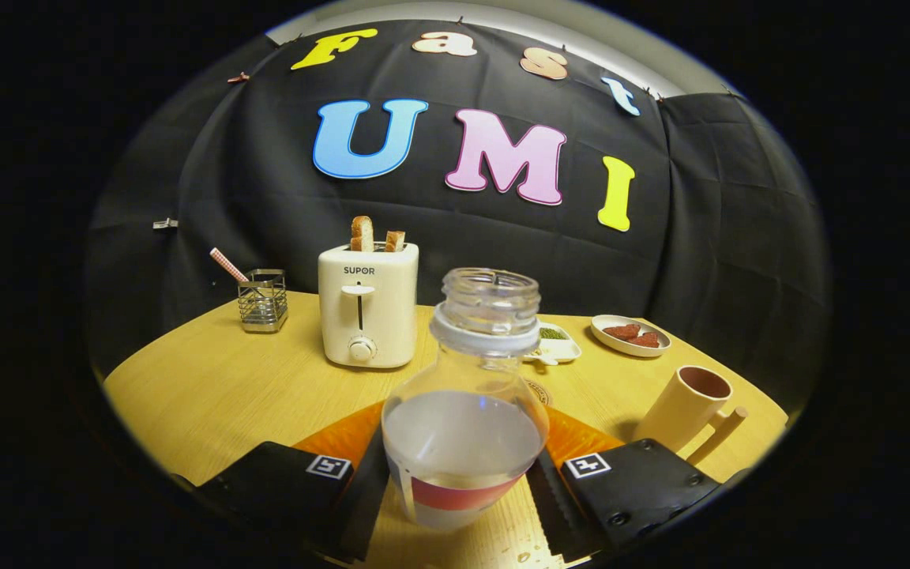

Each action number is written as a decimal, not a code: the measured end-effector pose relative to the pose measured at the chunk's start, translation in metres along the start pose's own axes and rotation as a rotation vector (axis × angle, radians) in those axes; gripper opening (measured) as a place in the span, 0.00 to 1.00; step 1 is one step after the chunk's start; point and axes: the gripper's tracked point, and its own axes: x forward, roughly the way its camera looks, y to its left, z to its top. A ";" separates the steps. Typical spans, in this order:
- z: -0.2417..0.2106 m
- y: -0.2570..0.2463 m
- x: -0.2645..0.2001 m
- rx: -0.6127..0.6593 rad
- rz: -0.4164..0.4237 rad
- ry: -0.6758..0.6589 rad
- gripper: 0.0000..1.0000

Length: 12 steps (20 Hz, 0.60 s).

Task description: Take the bottle from table, then pour the juice into the cup, finally place the bottle on the coaster

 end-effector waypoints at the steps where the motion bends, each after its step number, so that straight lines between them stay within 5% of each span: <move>1: 0.002 0.002 0.000 0.009 0.011 0.002 0.81; 12: 0.001 0.000 0.008 0.014 0.066 -0.003 0.78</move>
